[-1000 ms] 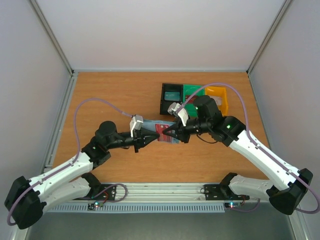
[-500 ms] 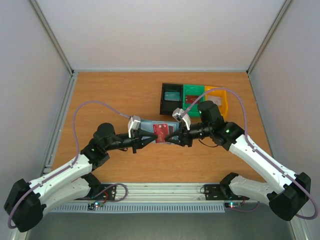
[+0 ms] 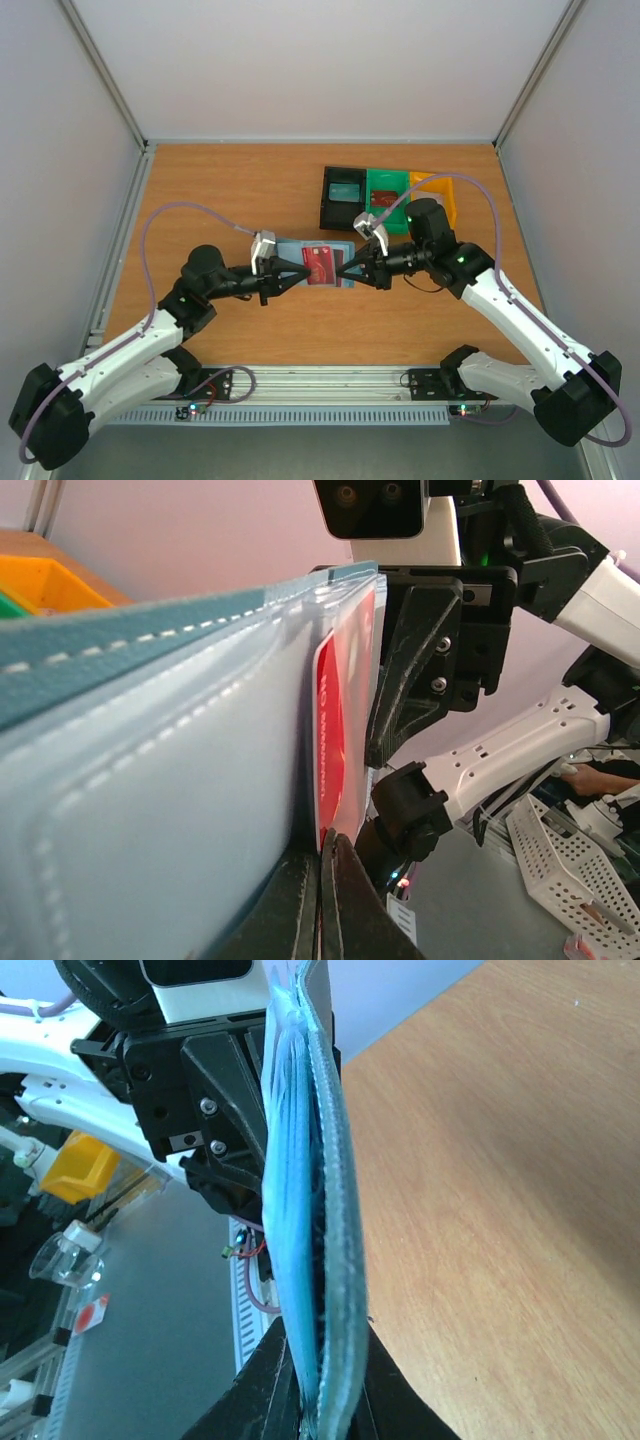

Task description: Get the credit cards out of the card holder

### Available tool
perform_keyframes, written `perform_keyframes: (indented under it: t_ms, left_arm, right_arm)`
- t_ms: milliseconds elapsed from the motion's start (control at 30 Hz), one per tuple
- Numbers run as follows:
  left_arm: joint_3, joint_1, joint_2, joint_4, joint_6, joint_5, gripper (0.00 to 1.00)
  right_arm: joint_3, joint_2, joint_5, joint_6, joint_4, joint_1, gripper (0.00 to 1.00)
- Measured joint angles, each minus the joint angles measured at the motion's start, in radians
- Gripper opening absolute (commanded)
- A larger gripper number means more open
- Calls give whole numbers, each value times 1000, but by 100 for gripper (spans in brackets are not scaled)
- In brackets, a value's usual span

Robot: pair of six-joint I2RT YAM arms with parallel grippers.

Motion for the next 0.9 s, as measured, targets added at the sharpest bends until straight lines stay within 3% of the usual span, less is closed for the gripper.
perform_keyframes:
  t_ms: [567, 900]
  left_arm:
    - [-55, 92, -26, -12, -5, 8, 0]
    - [-58, 146, -63, -37, -56, -87, 0]
  right_arm:
    - [0, 0, 69, 13, -115, -82, 1]
    - [-149, 299, 64, 207, -71, -109, 1]
